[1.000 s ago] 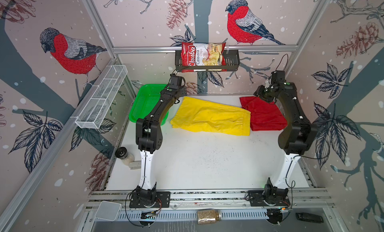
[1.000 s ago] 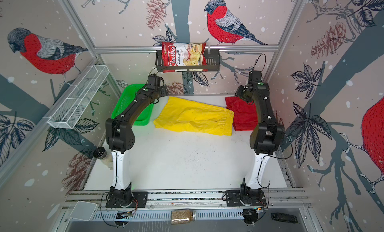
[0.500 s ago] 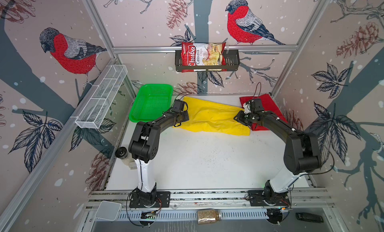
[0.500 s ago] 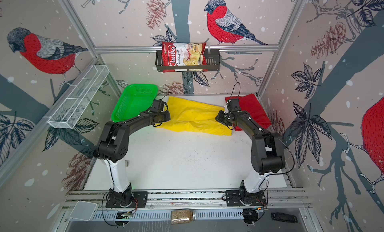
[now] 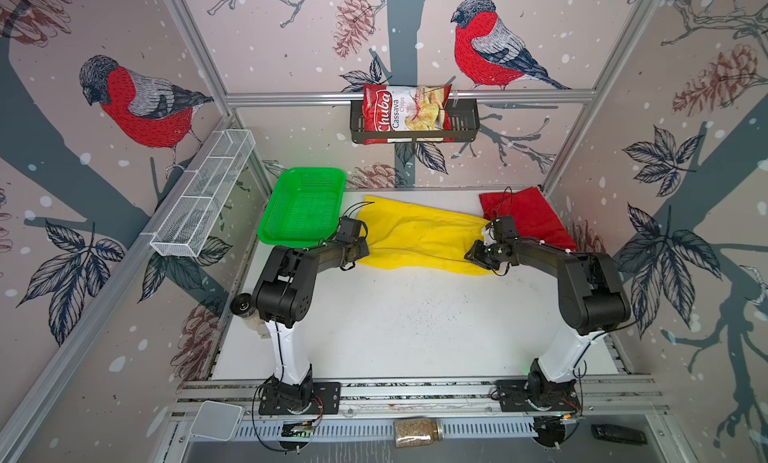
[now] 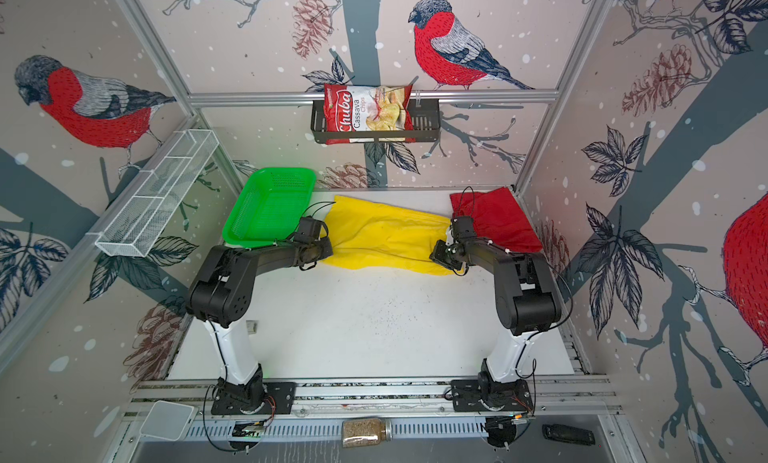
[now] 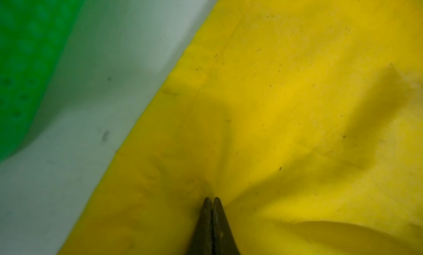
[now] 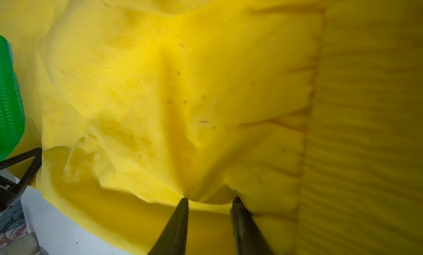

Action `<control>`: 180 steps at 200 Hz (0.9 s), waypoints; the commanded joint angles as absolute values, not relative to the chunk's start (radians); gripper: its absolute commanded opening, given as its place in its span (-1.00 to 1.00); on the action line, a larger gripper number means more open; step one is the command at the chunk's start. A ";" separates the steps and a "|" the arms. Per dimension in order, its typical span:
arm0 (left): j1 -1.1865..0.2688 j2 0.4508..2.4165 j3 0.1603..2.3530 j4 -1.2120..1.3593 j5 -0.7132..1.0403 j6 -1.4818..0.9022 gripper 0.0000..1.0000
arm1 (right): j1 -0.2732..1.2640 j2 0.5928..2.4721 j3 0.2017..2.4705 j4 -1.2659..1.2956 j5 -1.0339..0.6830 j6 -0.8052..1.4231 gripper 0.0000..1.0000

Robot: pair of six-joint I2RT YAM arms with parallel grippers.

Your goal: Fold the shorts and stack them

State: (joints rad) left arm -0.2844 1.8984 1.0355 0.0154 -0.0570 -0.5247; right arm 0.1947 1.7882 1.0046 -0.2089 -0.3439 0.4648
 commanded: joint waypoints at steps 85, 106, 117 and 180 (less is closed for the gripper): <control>-0.333 1.282 0.609 -0.217 -0.046 -0.654 -0.75 | 0.237 1.416 0.814 -0.356 -0.314 0.417 -0.16; -0.339 1.230 0.655 -0.176 0.042 -0.612 -0.72 | 0.238 1.379 0.905 -0.338 -0.337 0.431 -0.14; -0.341 1.243 0.683 -0.118 0.091 -0.581 -0.72 | 0.237 1.407 0.962 -0.311 -0.352 0.437 -0.14; -0.375 1.700 1.059 0.053 0.208 -0.476 -0.86 | 0.287 1.777 1.271 -0.294 -0.344 0.412 -0.20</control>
